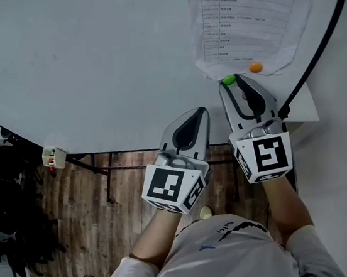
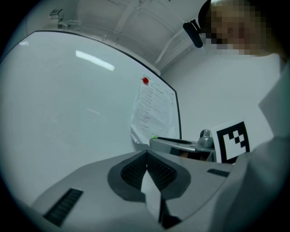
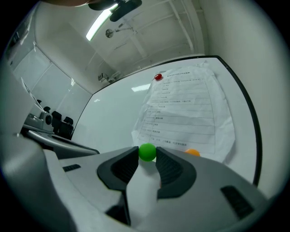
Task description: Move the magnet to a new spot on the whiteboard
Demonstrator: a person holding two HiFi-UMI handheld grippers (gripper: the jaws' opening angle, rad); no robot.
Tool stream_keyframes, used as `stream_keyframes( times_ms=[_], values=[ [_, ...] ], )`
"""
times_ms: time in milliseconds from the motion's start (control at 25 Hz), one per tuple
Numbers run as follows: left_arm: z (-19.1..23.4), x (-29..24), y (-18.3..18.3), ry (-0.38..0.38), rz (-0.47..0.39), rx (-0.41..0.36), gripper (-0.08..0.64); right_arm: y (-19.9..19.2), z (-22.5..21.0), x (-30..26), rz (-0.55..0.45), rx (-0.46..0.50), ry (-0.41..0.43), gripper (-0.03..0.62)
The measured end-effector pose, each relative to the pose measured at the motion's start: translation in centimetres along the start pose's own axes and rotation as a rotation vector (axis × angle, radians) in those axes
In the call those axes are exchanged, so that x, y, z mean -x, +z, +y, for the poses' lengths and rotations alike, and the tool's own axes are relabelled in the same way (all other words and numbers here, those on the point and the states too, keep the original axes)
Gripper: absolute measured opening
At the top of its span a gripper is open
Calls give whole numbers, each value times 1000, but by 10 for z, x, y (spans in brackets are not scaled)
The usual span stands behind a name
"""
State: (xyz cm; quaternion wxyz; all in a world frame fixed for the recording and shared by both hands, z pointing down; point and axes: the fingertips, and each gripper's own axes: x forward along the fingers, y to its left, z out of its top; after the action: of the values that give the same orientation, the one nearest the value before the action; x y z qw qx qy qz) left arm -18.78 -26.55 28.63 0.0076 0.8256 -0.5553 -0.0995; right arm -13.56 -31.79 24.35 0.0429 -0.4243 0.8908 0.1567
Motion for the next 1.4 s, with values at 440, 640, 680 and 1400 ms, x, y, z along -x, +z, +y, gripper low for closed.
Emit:
stream_keyframes(
  times_ms=[440, 640, 680, 1400],
  values=[
    [28, -8, -5, -3, 7, 18, 11, -6, 2, -28, 53, 62, -78, 127],
    [37, -6, -7, -2, 7, 31, 11, -9, 0, -30, 94, 100, -149, 129],
    [39, -5, -7, -3, 8, 34, 11, -10, -1, -31, 110, 100, -167, 129],
    [39, 7, -14, -42, -8, 106, 11, -18, 1, -36, 280, 263, -258, 129]
  ],
)
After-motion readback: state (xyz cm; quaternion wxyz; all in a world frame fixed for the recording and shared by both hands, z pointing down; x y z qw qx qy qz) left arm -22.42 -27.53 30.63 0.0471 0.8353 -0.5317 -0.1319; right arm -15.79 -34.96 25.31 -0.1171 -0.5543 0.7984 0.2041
